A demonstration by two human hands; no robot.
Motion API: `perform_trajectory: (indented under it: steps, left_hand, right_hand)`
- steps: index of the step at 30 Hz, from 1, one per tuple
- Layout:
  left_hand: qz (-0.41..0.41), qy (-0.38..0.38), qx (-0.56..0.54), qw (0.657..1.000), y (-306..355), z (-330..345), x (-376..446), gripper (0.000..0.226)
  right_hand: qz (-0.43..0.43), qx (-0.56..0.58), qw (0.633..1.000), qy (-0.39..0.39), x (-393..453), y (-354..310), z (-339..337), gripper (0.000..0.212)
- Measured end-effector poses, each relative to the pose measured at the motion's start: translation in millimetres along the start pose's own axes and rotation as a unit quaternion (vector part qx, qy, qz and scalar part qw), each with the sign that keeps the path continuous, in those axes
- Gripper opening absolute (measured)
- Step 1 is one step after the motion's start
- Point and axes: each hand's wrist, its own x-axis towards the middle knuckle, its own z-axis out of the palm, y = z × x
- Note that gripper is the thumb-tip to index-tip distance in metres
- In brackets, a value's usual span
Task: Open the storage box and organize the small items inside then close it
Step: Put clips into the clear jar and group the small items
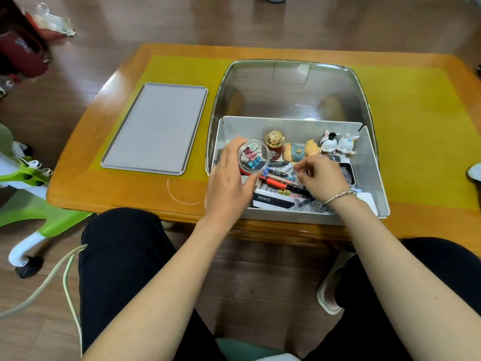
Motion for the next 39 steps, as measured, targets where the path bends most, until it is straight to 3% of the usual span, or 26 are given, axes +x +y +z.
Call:
perform_trajectory:
  steps: [4,8,12,21,27,33,39]
  left_hand:
    - [-0.026,0.033,-0.04,0.998,-0.5,-1.1,0.5,0.069]
    - [-0.07,0.043,-0.094,0.992,0.2,-2.2,2.1,0.068]
    - [-0.075,0.049,-0.103,0.991,-0.6,-2.5,2.5,0.068]
    - [-0.095,0.075,-0.223,0.967,-9.9,-13.2,13.1,0.062]
    - [-0.063,0.173,-0.166,0.969,-21.7,-14.9,14.4,0.068]
    - [-0.068,0.136,-0.154,0.976,-26.5,-11.9,14.7,0.068]
    - [-0.083,0.107,-0.127,0.983,-27.9,-11.2,15.5,0.067]
  right_hand:
    - [0.006,-0.075,0.995,-0.059,4.0,-5.5,6.6,0.017]
    - [-0.025,-0.163,0.982,-0.09,6.8,-14.1,10.0,0.036]
    - [-0.009,-0.145,0.983,-0.115,9.5,-13.4,12.1,0.037]
    - [0.025,-0.031,0.998,-0.05,9.7,-9.2,11.5,0.014]
    - [0.01,-0.008,0.999,0.03,10.3,-7.9,7.5,0.015]
    - [-0.061,0.05,0.99,0.115,8.8,-9.2,3.7,0.018]
    - [-0.044,0.128,0.98,0.148,5.2,-6.6,0.5,0.011]
